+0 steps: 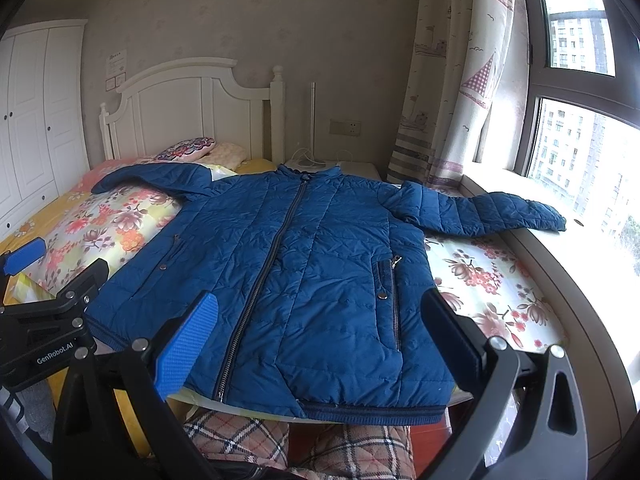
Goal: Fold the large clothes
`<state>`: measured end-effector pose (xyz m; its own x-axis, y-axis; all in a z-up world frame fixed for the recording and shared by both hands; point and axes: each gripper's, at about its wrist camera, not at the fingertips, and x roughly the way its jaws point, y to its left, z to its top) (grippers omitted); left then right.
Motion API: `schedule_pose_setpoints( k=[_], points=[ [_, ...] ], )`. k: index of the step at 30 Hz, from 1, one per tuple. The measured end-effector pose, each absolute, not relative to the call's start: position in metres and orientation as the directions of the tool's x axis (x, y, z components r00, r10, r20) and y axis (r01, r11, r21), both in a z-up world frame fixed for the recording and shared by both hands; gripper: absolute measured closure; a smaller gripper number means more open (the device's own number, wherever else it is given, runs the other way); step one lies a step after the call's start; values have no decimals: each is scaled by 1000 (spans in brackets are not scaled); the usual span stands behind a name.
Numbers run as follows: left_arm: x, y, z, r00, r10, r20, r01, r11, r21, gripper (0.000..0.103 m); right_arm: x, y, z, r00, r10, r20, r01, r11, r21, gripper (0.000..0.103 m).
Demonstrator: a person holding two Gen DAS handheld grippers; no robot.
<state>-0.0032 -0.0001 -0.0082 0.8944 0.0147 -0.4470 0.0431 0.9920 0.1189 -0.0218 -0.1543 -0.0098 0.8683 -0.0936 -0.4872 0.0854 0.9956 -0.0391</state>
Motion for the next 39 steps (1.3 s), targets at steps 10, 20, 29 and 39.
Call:
schedule_pose_setpoints(
  k=[10,20,29,39],
  points=[
    [-2,-1,-8,894,16,-447,43,992,121,4,-22,-153,-10,868,-93,-488,86,996,-38,2],
    [5,-1,-12,886,13,-463,48,992,120,4,-18,-149,-13,861,-86,-502,76,996,-41,2],
    [92,-1,-14,849,-73,-523,119,991,55,4,33,-170,-9,896,-47,-441,18,997,-70,2],
    [251,119,-38,791,112,-602,-235,963,-129,4,142,-426,-20,808,-189,-558,391,880,268,2]
  ],
)
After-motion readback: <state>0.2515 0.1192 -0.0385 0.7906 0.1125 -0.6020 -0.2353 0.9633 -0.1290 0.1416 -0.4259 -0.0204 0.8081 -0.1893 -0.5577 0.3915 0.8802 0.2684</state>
